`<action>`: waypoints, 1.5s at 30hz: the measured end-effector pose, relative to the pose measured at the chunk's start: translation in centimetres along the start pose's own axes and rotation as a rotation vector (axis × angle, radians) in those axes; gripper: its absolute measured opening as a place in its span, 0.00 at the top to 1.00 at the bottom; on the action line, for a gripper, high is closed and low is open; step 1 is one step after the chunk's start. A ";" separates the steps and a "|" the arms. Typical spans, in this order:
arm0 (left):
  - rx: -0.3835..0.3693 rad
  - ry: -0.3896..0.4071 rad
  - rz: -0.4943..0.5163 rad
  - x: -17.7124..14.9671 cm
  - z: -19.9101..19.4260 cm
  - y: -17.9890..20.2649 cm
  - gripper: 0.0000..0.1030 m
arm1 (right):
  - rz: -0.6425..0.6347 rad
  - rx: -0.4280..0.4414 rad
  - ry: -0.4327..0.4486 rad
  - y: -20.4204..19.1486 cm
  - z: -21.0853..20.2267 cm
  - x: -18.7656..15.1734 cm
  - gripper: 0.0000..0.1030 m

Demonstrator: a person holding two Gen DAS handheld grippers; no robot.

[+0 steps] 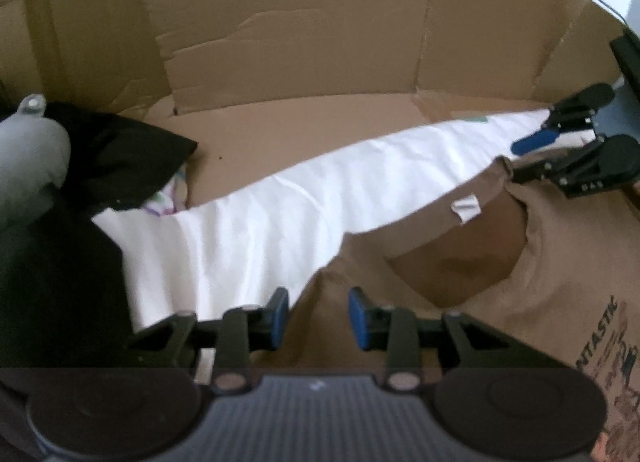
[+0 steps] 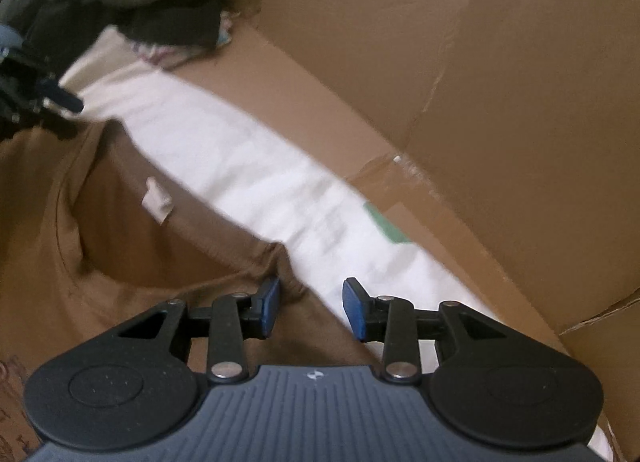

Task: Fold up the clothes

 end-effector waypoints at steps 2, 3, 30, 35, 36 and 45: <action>0.000 0.001 0.015 0.1 0.2 0.3 0.63 | -0.013 -0.006 0.004 -0.5 0.0 -0.6 0.59; 0.001 0.001 0.021 0.3 0.4 0.3 0.62 | -0.008 -0.001 0.003 -0.6 -0.1 -0.7 0.59; -0.023 0.009 0.023 1.3 2.7 0.4 0.67 | -0.070 0.022 -0.013 -1.5 0.3 -0.1 0.59; -0.018 0.021 0.027 1.8 2.8 0.6 0.90 | -0.095 0.038 -0.032 -2.1 0.5 0.1 0.72; -0.015 0.026 0.027 1.8 2.7 0.6 0.91 | -0.117 0.046 -0.037 -2.4 0.4 0.1 0.83; -0.028 0.073 -0.080 1.4 2.3 -0.9 0.93 | -0.167 0.004 0.033 -2.7 -0.7 0.1 0.95</action>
Point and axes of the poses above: each gripper's, at about its wrist camera, not at the fingertips, and z roughly the way its jaws point, y to its right, x to its top, the point moved 6 cm from there along z, roughly the way its jaws point, and after that the axes turned 13 degrees about z, right-handed, at the moved point
